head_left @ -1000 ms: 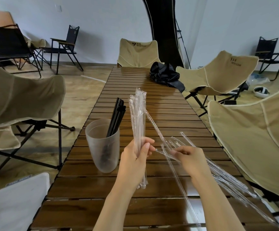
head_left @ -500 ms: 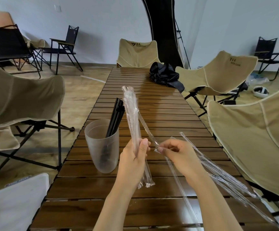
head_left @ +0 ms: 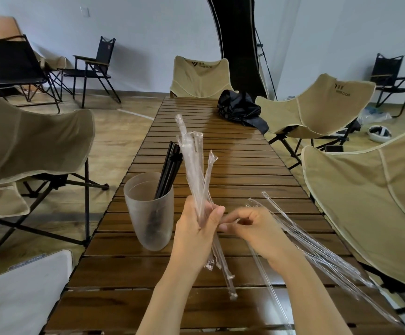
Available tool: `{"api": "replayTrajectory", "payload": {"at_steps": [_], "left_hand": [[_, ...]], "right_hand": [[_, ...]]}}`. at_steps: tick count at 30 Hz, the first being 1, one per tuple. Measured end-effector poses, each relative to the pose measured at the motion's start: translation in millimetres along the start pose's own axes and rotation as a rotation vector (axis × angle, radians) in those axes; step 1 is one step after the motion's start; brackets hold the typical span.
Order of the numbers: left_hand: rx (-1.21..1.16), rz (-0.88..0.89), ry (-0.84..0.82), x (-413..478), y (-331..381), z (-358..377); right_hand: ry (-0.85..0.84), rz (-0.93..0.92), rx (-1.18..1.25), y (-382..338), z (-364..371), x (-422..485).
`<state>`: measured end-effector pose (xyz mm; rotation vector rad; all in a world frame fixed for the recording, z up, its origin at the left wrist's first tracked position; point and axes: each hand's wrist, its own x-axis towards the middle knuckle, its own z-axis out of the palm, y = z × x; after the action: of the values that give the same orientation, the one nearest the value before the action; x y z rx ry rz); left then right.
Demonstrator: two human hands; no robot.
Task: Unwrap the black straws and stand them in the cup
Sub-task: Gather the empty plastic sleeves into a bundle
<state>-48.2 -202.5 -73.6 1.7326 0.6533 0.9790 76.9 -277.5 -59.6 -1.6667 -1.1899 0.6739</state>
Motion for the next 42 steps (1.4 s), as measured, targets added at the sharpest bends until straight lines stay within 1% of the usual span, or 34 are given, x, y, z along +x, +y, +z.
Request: {"api": "replayTrajectory", "payload": {"at_steps": [4,12,16,19,21,25,27,30,32,34,38,42], "left_hand": [[0.008,-0.034,0.031,-0.2,-1.2,-1.1],[0.021,0.052,0.032,-1.5,5.1,-3.9],[0.017,0.068,0.035,-2.2,6.7,-3.9],[-0.011,0.042,0.028,-0.8,6.5,-2.8],[-0.053,0.032,0.015,-0.6,6.8,-1.8],[-0.052,0.044,-0.011,-0.8,8.7,-0.4],[-0.097,0.035,-0.029,-0.8,9.8,0.5],[-0.127,0.004,-0.043,-0.7,11.7,0.7],[-0.131,-0.018,-0.051,-1.0,13.2,-0.1],[-0.118,-0.025,-0.052,-1.5,13.6,-1.0],[-0.087,-0.042,-0.063,-3.2,12.8,-0.7],[-0.111,-0.045,-0.055,-4.7,13.8,-0.2]], "right_hand": [[-0.090,0.041,-0.036,1.4,1.2,-0.6],[-0.182,0.136,-0.010,0.1,0.2,-3.2],[-0.225,0.130,-0.017,-0.4,-0.5,-3.6],[-0.265,0.109,0.003,-0.2,0.9,-3.4],[-0.257,0.105,-0.003,1.1,3.9,-2.2],[-0.223,0.119,-0.078,6.9,9.7,1.4],[-0.184,0.116,-0.108,8.6,11.3,2.9],[-0.099,0.067,-0.106,9.2,13.6,5.3],[-0.073,0.026,-0.113,8.9,15.0,6.1],[-0.073,0.003,-0.118,9.3,16.0,6.2],[-0.072,0.056,-0.120,9.9,17.7,5.2],[-0.080,0.069,-0.195,9.1,15.2,3.1]]}}
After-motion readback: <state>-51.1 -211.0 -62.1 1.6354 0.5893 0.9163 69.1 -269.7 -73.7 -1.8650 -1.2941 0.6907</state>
